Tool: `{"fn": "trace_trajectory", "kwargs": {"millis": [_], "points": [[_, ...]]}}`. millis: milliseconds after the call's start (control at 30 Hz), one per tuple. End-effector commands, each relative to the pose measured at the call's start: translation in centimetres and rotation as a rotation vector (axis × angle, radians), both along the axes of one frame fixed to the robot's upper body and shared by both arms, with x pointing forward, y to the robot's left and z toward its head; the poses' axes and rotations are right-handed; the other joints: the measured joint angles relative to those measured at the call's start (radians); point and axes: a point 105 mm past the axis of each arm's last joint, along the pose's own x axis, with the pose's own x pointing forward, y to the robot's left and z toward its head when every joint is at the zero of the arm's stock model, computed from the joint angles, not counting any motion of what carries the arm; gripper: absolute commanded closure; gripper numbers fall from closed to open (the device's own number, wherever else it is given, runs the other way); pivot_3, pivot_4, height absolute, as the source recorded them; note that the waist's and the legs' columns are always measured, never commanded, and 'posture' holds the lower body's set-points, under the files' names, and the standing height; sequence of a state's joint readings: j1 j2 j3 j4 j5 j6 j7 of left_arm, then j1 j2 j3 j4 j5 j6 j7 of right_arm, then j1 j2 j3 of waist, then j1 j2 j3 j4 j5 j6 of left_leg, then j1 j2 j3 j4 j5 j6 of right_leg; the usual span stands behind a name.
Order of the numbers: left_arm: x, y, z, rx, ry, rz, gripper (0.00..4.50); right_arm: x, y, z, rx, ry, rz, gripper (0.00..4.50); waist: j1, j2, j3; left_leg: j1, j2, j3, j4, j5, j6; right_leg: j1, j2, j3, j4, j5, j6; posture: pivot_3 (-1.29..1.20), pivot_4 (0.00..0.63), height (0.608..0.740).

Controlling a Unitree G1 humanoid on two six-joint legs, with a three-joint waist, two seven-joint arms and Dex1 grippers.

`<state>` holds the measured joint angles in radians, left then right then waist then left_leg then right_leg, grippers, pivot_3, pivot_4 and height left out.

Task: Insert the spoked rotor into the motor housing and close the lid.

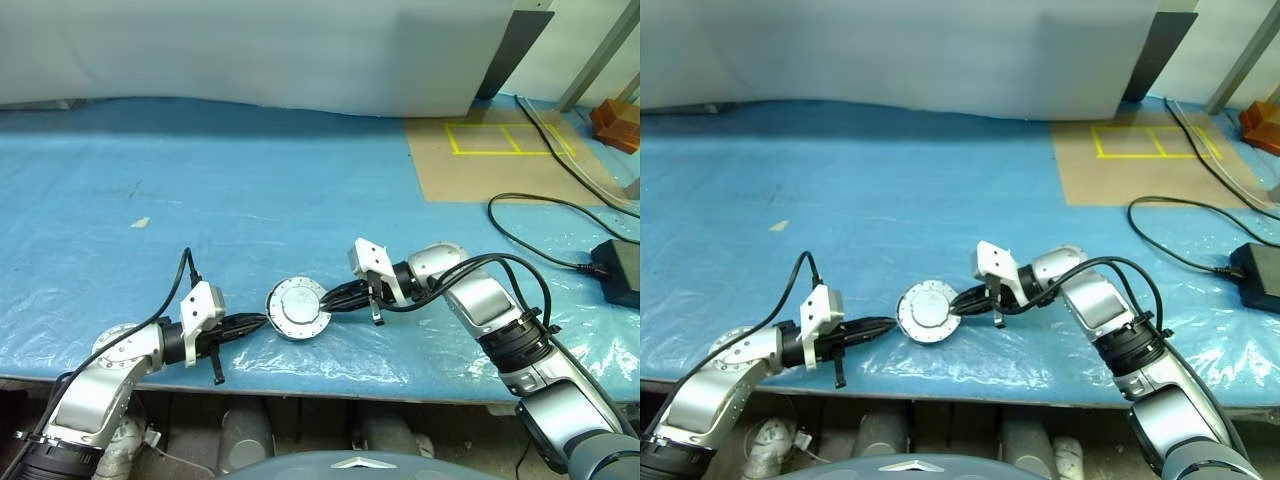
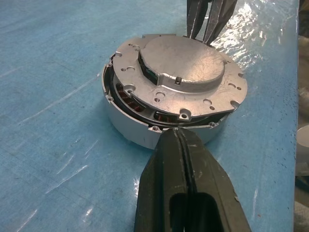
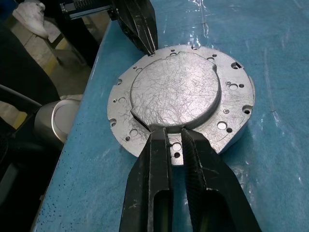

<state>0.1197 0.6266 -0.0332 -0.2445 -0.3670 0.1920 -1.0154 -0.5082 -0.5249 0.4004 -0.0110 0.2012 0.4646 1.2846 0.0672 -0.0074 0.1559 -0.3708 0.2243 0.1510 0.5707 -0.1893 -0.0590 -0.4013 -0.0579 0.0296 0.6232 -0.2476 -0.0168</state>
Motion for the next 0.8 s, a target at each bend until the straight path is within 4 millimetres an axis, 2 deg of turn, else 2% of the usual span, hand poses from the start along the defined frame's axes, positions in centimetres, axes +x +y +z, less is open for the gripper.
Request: {"fn": "trace_trajectory", "kwargs": {"millis": [33,100,133,200,267,467,567,733,800], "points": [[0.1,-0.3,0.7,-0.007,-0.037,-0.011,4.50,0.5,0.8,1.8,0.069,-0.009,0.005,4.10,0.000,0.000,0.000,0.000,0.000,0.000,0.000,0.000,0.000,0.000,0.000,0.000,0.000,0.000,0.000,0.00,0.150,0.740],[0.2,-0.3,0.7,-0.007,-0.039,-0.009,4.50,0.4,0.9,2.7,0.086,0.001,0.019,4.10,-0.001,0.000,0.000,0.000,0.000,0.000,0.000,0.000,0.000,0.000,0.000,0.000,0.000,0.000,0.000,0.00,0.150,0.740],[0.2,-0.3,0.8,-0.008,-0.040,-0.008,4.50,0.3,0.9,2.9,0.086,0.003,0.026,3.93,0.000,0.000,0.000,0.000,0.000,0.000,0.000,0.000,0.000,0.000,0.000,0.000,0.000,0.000,0.000,0.00,0.150,0.740],[0.3,-0.3,0.8,-0.011,-0.041,-0.006,4.50,0.3,0.8,3.3,0.086,0.006,0.028,3.52,0.001,0.000,0.000,0.000,0.000,0.000,0.001,0.000,0.000,0.000,0.000,0.000,0.000,0.000,0.000,0.00,0.150,0.740],[0.4,-0.3,0.9,-0.011,-0.042,-0.006,4.50,0.5,0.8,3.7,0.094,0.020,0.017,2.91,0.002,0.000,0.000,0.000,0.000,0.000,0.000,0.000,0.000,0.000,0.000,0.000,0.000,0.000,0.000,0.00,0.150,0.740],[0.4,-0.2,0.7,-0.011,-0.037,-0.009,4.50,0.8,0.5,3.8,0.071,-0.018,0.027,2.91,0.002,0.000,0.000,-0.001,0.000,0.000,0.000,0.000,0.000,0.000,0.000,0.000,-0.001,0.000,0.000,0.00,0.150,0.740],[0.4,-0.2,0.6,-0.011,-0.037,-0.008,4.50,0.9,0.7,3.5,0.066,-0.034,0.032,2.09,0.002,0.000,0.000,-0.001,0.000,0.000,0.000,0.000,0.000,0.000,0.000,0.000,0.000,0.000,0.000,0.00,0.150,0.740],[0.4,-0.2,0.4,-0.009,-0.037,-0.008,4.50,0.1,1.2,2.9,0.067,0.015,0.049,0.40,0.001,0.000,0.000,-0.001,0.000,0.000,0.000,0.000,0.000,0.000,0.000,0.000,0.000,0.000,0.000,0.00,0.150,0.740],[0.4,-0.1,0.3,-0.008,-0.037,-0.007,4.50,0.0,1.3,2.8,0.063,0.015,0.050,0.40,0.001,0.000,0.000,-0.001,0.000,0.000,0.000,0.000,0.000,0.000,0.000,0.000,0.000,0.000,0.000,0.00,0.150,0.740]]}}
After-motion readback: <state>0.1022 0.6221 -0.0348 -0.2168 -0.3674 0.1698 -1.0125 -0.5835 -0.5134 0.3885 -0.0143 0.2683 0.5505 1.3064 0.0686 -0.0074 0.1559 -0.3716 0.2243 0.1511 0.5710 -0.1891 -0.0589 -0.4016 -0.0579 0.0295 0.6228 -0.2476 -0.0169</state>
